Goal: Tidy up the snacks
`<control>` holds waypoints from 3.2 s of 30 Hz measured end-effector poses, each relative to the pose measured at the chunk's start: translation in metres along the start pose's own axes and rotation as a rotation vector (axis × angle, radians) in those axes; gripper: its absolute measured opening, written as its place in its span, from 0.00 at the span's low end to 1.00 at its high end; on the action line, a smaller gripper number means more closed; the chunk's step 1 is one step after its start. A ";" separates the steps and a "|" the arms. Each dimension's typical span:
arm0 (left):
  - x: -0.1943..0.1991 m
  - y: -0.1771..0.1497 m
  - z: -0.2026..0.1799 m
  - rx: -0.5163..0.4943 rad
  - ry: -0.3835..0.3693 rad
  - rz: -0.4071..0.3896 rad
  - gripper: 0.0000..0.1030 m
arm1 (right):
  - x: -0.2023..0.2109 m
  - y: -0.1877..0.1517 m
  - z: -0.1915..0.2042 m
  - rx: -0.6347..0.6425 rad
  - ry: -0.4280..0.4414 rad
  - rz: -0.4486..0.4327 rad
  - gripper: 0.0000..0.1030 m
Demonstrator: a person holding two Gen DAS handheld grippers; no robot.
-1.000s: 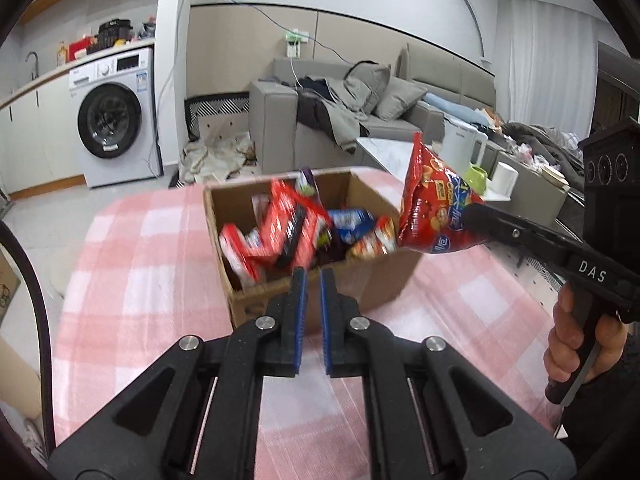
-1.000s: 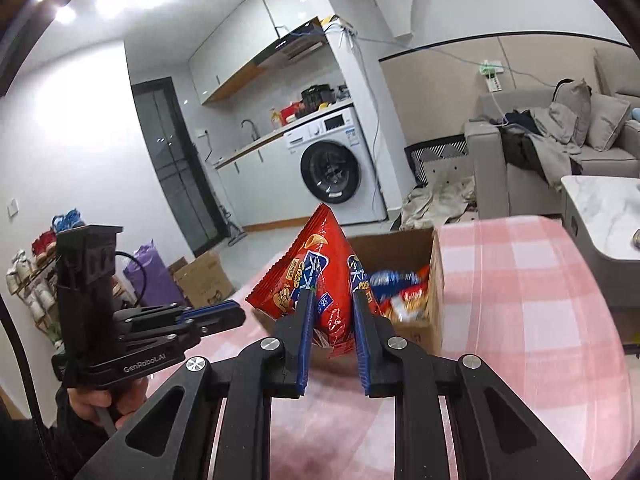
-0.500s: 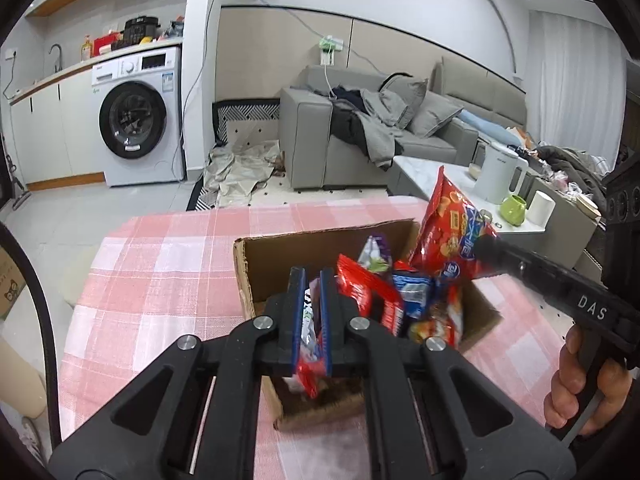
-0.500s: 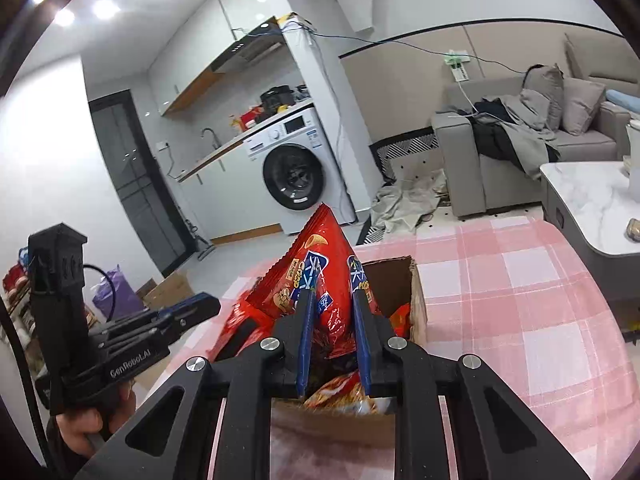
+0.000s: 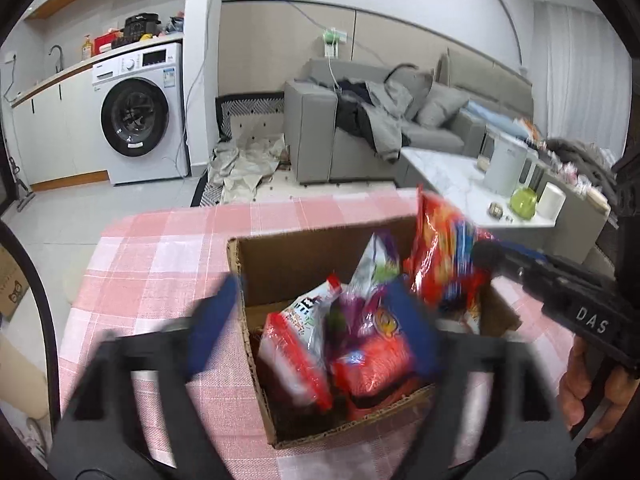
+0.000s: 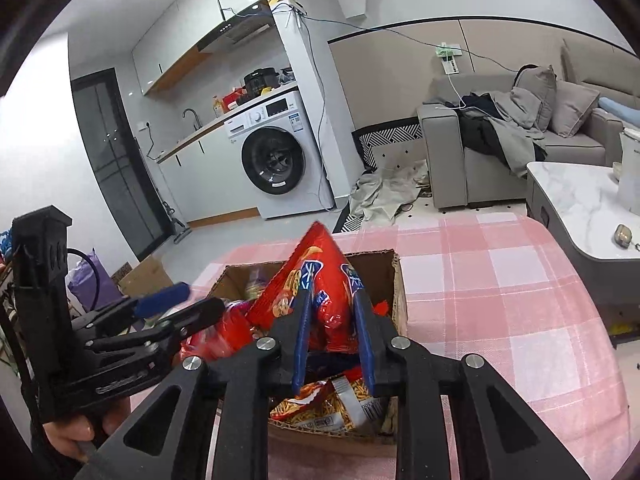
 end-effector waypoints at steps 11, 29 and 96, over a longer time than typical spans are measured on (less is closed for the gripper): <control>0.041 -0.016 0.000 -0.016 -0.001 -0.029 0.88 | 0.035 -0.013 0.000 0.046 0.034 -0.049 0.93; 0.098 -0.080 0.003 0.001 0.003 -0.077 0.99 | 0.072 -0.059 0.010 0.120 0.081 -0.072 1.00; 0.084 -0.135 0.003 -0.030 0.043 -0.130 0.99 | 0.081 -0.112 0.020 0.250 0.011 -0.185 1.00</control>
Point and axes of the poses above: each gripper's, at about its wrist camera, not at the fingertips, and x roughly against the way its jaws point, z to its left, y to its top, the point moved 2 cm from there along -x, roughly the way its jaws point, and after that the axes turned 2 degrees about -x, right-handed, at the moved point
